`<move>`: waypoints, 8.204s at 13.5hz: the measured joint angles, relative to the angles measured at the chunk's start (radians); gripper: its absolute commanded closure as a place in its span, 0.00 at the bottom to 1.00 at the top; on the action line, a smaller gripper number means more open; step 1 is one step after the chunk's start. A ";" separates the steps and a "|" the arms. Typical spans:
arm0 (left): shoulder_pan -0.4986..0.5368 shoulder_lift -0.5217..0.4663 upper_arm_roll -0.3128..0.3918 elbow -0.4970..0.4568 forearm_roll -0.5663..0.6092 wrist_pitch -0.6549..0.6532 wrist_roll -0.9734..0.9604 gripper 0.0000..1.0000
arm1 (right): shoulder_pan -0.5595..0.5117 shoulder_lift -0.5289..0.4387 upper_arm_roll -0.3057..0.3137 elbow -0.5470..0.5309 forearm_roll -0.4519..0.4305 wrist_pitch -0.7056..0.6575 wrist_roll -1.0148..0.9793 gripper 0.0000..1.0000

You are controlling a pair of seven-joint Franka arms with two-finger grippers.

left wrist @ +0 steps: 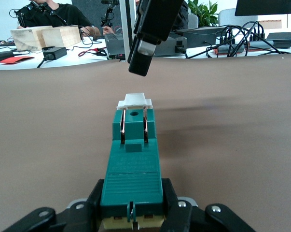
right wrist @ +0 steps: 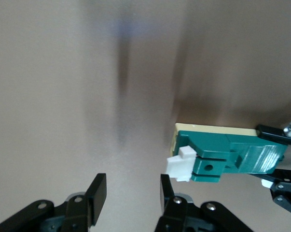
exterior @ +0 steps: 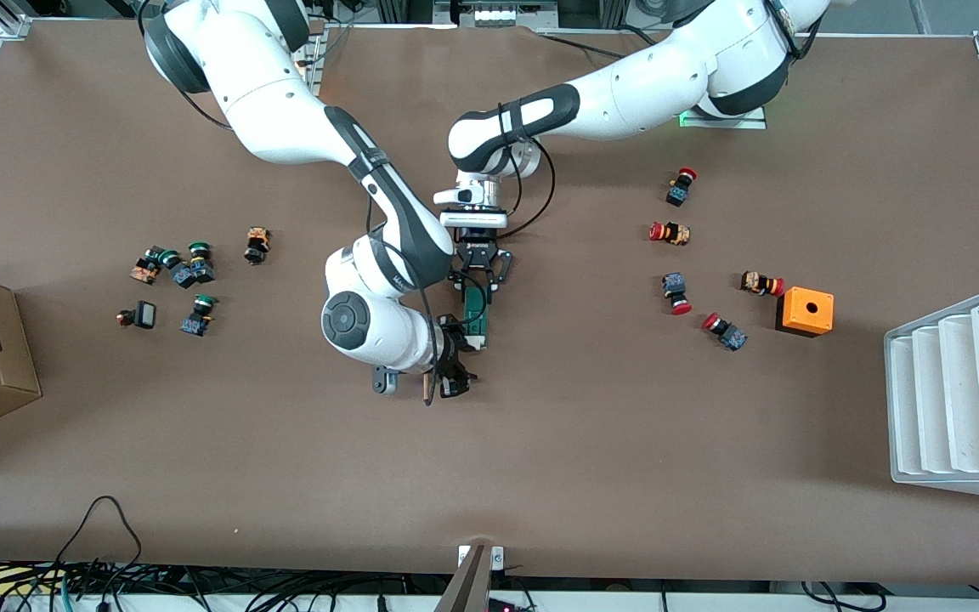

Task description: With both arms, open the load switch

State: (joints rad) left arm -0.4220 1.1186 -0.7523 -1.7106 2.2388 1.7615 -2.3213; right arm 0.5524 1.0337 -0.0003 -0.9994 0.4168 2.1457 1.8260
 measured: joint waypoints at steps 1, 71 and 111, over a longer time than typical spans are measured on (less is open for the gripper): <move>0.000 0.000 0.000 0.000 0.000 0.000 -0.005 1.00 | 0.003 0.002 0.000 0.000 0.000 -0.018 0.005 0.47; -0.008 0.000 0.010 -0.002 0.011 -0.006 -0.017 1.00 | 0.075 -0.090 0.004 -0.095 -0.069 -0.256 0.020 0.76; 0.030 -0.112 -0.124 0.036 -0.258 0.018 0.131 0.00 | -0.380 -0.852 -0.001 -0.603 -0.232 -0.481 -1.452 0.01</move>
State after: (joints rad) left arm -0.3918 1.0061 -0.8764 -1.6749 1.9805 1.7798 -2.1908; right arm 0.1720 0.1822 -0.0017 -1.6028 0.1852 1.6651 0.3744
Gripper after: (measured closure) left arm 0.000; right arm 0.009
